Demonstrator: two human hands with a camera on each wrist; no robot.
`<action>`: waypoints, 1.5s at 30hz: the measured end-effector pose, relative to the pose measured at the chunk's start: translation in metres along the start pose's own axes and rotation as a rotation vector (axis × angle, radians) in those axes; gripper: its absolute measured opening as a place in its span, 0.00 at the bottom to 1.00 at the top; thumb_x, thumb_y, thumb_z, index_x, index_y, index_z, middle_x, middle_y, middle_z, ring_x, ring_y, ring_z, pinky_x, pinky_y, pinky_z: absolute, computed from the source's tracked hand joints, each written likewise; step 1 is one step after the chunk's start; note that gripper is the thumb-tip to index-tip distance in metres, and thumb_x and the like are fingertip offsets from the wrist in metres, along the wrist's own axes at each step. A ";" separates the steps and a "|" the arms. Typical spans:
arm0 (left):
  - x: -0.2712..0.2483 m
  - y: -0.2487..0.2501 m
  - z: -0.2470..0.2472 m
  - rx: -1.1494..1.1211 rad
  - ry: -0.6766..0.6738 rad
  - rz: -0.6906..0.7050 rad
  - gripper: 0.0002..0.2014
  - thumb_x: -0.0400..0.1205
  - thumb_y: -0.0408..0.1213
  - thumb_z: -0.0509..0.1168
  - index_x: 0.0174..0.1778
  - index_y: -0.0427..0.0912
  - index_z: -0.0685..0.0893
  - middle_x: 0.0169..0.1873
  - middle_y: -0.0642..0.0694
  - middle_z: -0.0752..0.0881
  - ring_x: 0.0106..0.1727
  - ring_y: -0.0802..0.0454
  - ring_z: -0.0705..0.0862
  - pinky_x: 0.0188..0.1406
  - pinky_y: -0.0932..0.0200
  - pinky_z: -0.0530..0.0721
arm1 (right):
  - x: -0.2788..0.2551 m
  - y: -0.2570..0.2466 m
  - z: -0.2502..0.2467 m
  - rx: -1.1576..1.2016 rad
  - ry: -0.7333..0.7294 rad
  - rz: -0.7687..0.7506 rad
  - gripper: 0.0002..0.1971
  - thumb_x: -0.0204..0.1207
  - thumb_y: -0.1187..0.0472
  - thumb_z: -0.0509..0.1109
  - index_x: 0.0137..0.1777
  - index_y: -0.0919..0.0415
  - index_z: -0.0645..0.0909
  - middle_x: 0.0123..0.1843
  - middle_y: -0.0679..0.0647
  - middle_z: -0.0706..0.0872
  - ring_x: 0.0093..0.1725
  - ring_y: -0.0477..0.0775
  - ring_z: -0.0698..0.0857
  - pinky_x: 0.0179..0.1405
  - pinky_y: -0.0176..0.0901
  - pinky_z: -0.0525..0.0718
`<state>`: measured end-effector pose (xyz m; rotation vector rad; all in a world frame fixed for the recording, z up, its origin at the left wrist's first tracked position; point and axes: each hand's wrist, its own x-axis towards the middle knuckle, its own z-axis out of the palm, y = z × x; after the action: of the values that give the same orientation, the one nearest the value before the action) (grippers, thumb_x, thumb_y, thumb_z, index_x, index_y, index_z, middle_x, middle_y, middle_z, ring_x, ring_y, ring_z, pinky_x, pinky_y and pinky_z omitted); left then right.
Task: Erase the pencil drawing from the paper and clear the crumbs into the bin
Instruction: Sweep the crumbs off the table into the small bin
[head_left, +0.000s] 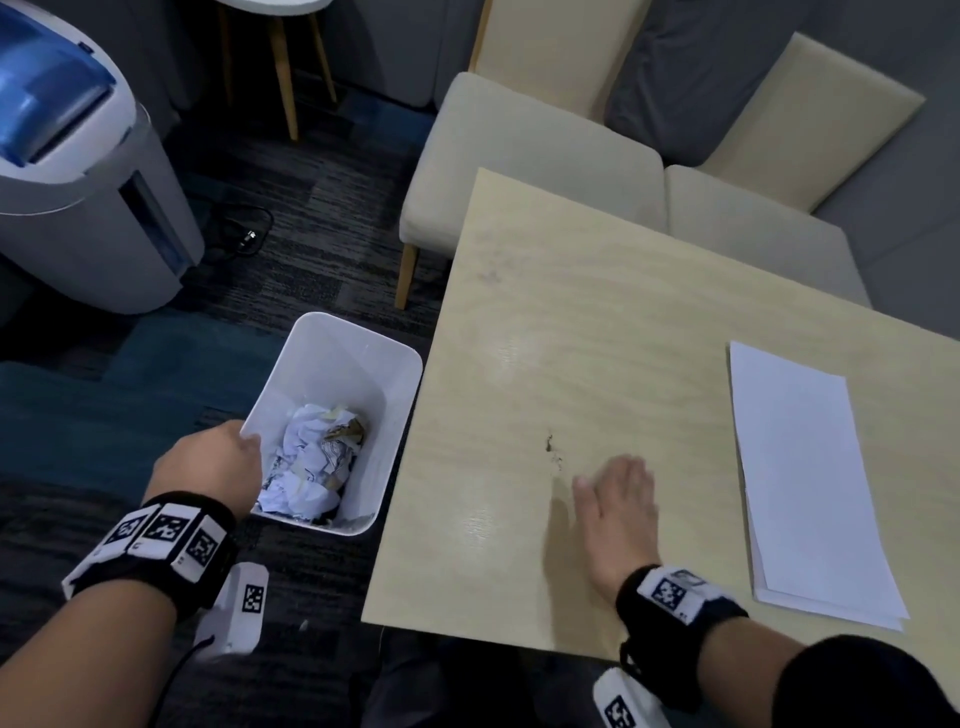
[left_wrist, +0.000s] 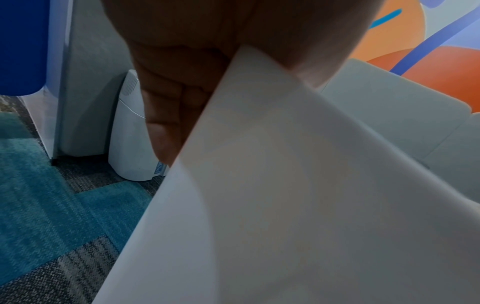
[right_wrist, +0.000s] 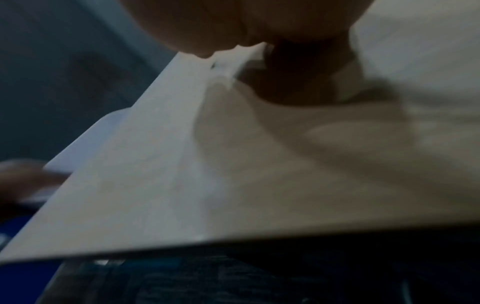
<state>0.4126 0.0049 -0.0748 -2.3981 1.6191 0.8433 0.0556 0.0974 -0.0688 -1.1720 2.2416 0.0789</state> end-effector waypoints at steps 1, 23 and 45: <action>0.001 0.000 0.000 -0.002 0.000 -0.004 0.16 0.87 0.40 0.50 0.46 0.40 0.82 0.33 0.39 0.81 0.37 0.37 0.80 0.41 0.50 0.79 | -0.002 -0.008 0.010 -0.047 0.000 -0.042 0.38 0.87 0.39 0.38 0.86 0.60 0.31 0.87 0.57 0.27 0.85 0.56 0.28 0.86 0.55 0.33; 0.003 -0.013 0.023 0.013 -0.017 0.017 0.15 0.86 0.39 0.51 0.42 0.40 0.81 0.32 0.40 0.81 0.37 0.38 0.80 0.40 0.52 0.76 | 0.000 -0.083 0.025 0.019 0.020 -0.506 0.36 0.86 0.38 0.36 0.87 0.56 0.34 0.86 0.46 0.29 0.85 0.43 0.28 0.86 0.46 0.34; 0.004 -0.017 0.010 -0.025 0.002 0.025 0.15 0.87 0.39 0.51 0.43 0.39 0.81 0.29 0.44 0.78 0.34 0.42 0.78 0.42 0.51 0.75 | 0.062 -0.022 -0.031 -0.188 0.135 -0.163 0.42 0.81 0.34 0.32 0.88 0.60 0.39 0.89 0.58 0.36 0.88 0.54 0.35 0.88 0.55 0.41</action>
<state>0.4247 0.0129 -0.0889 -2.4002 1.6530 0.8706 0.0303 0.0291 -0.0718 -1.4971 2.2837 0.1516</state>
